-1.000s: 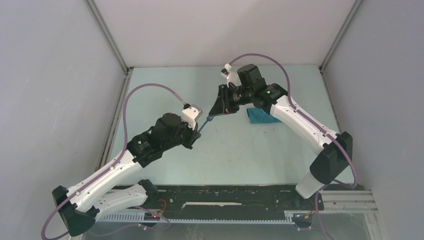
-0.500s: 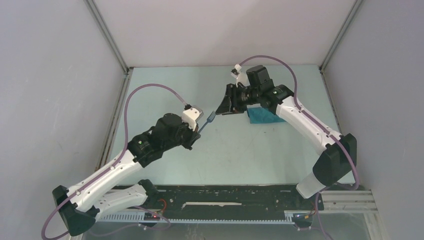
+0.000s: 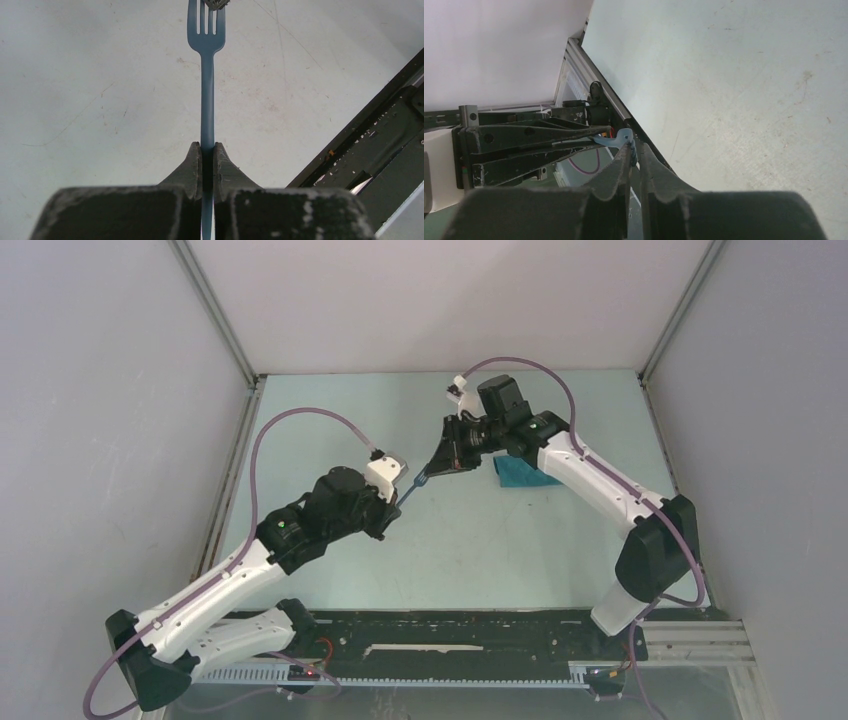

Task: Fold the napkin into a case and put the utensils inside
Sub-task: Pass from the left arm to the right, then insert the fork into the folded napkin.

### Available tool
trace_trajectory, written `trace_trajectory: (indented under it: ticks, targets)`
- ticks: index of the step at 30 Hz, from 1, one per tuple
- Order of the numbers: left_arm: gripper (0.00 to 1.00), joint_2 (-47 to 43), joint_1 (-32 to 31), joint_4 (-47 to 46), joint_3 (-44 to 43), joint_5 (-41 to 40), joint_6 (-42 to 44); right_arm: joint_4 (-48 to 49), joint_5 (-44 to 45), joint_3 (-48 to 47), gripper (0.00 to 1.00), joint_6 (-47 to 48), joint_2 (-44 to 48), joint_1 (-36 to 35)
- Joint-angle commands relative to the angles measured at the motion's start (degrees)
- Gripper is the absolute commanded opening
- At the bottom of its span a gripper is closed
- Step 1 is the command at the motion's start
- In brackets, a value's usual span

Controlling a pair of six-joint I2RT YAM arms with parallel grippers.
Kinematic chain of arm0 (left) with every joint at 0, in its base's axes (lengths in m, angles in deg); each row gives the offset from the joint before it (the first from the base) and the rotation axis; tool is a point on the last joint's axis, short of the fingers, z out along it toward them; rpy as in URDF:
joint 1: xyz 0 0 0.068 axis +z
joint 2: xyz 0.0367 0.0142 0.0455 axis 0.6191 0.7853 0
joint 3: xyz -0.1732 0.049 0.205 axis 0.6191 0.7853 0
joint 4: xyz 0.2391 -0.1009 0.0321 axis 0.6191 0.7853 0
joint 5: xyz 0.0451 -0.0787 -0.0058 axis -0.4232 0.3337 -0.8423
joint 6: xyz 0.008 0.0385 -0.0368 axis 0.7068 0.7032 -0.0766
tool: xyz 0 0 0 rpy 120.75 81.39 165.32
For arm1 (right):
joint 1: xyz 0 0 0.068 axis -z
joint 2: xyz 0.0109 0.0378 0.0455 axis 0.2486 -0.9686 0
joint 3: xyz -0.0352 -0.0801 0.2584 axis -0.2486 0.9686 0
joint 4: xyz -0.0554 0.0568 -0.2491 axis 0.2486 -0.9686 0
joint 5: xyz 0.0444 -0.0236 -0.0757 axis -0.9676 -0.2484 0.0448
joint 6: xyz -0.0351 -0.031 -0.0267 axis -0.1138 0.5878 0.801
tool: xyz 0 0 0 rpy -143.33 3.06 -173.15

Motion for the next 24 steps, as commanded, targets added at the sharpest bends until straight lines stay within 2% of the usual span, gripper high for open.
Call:
trace_trajectory:
  ticks: [1, 3, 5, 6, 7, 8, 9, 10, 12, 13, 17, 21, 24]
  targets:
    - [0.00, -0.5, -0.9, -1.6, -0.1, 0.5, 1.0, 3.2, -2.8, -1.1, 0.15, 0.1, 0.1, -0.3]
    - [0.00, -0.4, -0.9, -1.8, -0.1, 0.5, 1.0, 5.0, -4.7, -0.1, 0.00, -0.3, 0.2, 0.0]
    - [0.03, -0.2, -1.0, -1.8, -0.2, -0.1, 0.5, 6.1, -4.1, 1.3, 0.00, -0.7, 1.0, 0.9]
    - [0.15, 0.0, -1.0, -1.7, -0.4, -0.9, 0.1, 6.4, -2.9, 2.2, 0.00, -0.9, 1.7, 1.7]
    - [0.37, 0.2, -0.9, -1.4, -0.5, -1.8, -0.2, 6.4, -1.2, 3.3, 0.00, -0.7, 2.5, 2.9]
    - [0.51, 0.4, -1.0, -1.1, -0.6, -2.8, -0.6, 5.8, 1.3, 4.4, 0.00, 0.0, 3.7, 4.1]
    - [0.62, 0.5, -1.0, -0.9, -0.5, -3.5, -0.8, 4.9, 3.8, 5.7, 0.00, 1.1, 4.9, 5.9]
    - [0.67, 0.4, -1.0, -0.8, -0.4, -3.8, -0.8, 3.3, 6.5, 6.9, 0.00, 2.5, 6.3, 8.0]
    - [0.70, -0.1, -1.0, -0.7, 0.0, -4.1, -1.1, -2.4, 12.9, 9.4, 0.00, 4.4, 8.9, 13.2]
    - [0.70, -0.4, -1.0, -0.9, 0.3, -4.0, -1.3, -4.6, 13.2, 10.2, 0.00, 5.2, 9.6, 16.7]
    - [0.70, -1.8, -1.0, -2.0, 1.2, -2.9, -2.6, -8.7, 8.3, 13.4, 0.00, 9.7, 10.9, 32.8]
    - [0.70, -3.8, -1.0, -2.6, 1.4, -1.5, -3.5, -6.8, 11.1, 16.8, 0.00, 12.7, 13.7, 48.9]
    - [0.70, -5.3, -0.9, -3.2, 1.8, -1.0, -4.0, -5.1, 14.7, 17.6, 0.00, 15.6, 13.8, 56.5]
